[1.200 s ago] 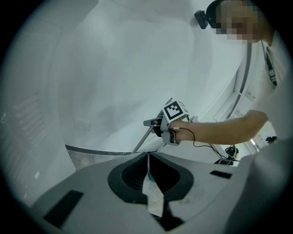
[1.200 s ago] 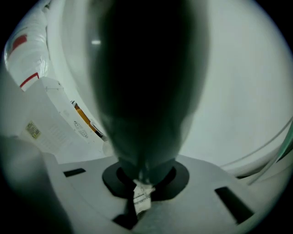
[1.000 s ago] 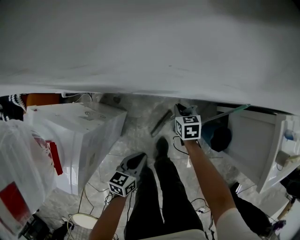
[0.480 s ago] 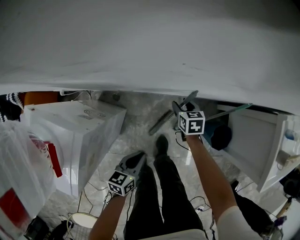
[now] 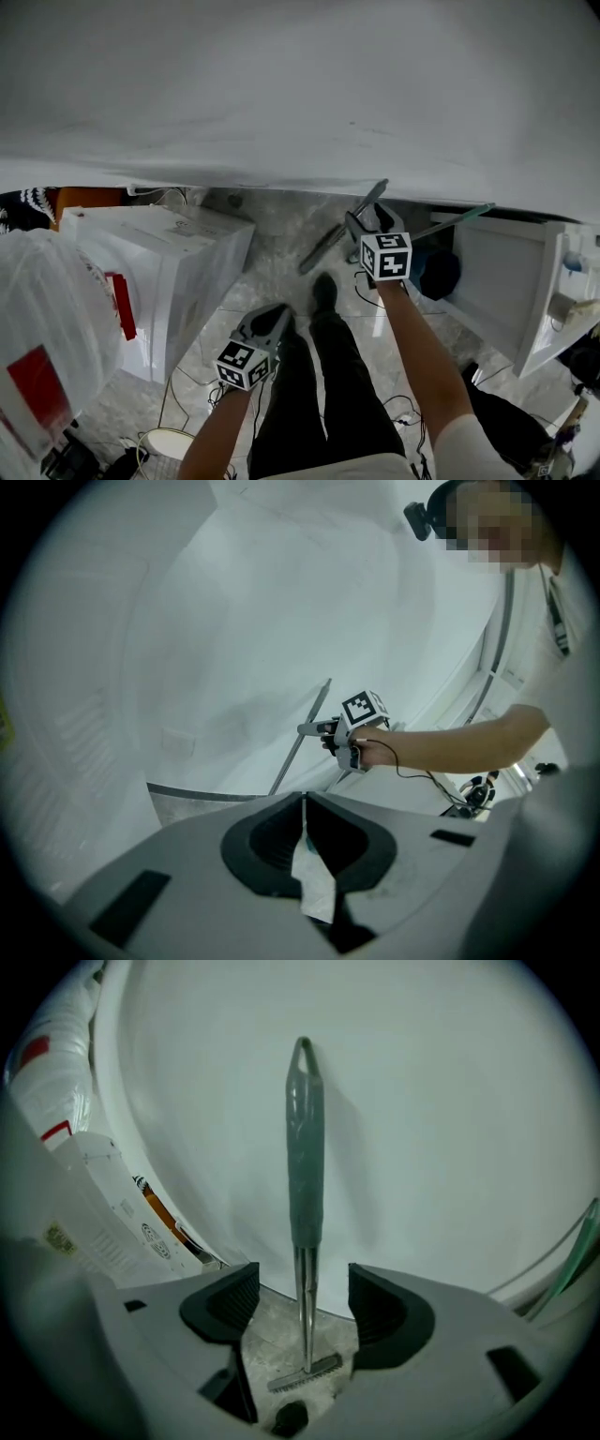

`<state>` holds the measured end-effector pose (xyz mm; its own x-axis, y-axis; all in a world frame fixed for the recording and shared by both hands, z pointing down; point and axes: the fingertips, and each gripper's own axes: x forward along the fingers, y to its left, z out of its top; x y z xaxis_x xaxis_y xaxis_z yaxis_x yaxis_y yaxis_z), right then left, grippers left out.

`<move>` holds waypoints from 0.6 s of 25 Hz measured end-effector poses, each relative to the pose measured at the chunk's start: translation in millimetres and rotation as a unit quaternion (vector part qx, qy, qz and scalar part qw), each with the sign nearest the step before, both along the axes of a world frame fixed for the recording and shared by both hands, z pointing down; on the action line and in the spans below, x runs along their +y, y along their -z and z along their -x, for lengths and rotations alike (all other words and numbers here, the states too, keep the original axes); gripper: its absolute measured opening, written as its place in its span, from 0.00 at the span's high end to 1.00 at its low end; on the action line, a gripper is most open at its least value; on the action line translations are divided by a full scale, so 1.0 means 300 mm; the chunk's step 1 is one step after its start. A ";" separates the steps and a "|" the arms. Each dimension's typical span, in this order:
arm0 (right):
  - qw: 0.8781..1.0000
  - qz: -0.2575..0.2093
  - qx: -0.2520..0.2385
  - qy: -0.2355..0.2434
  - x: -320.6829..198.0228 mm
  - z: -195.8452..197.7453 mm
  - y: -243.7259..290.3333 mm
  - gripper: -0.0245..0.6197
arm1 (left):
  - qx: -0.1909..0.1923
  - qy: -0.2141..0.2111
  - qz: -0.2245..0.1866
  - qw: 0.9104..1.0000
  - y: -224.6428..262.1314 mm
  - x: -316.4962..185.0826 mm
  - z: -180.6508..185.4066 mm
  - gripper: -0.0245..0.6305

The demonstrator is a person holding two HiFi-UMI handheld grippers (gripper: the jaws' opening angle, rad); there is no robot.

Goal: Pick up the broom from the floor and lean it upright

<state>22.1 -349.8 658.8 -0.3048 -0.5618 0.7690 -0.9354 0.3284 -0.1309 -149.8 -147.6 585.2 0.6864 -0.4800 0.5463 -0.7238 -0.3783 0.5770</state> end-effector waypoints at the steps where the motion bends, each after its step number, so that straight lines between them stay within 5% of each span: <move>1: 1.000 -0.001 0.001 -0.002 0.008 -0.007 0.020 0.50 | 0.000 -0.003 -0.004 1.000 0.018 0.000 0.000 0.94; 7: 1.000 -0.016 -0.002 -0.002 0.083 -0.017 0.209 0.56 | -0.002 -0.034 -0.029 0.999 0.165 0.015 -0.018 0.94; 15: 0.999 -0.046 -0.012 0.009 0.308 0.019 0.614 0.81 | -0.012 -0.093 -0.054 0.994 0.456 0.108 -0.042 0.94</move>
<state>16.5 -257.4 474.4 -0.3332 -0.6251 0.7059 -0.9265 0.3560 -0.1221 -137.2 -115.1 448.5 0.7562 -0.4025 0.5159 -0.6485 -0.5657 0.5093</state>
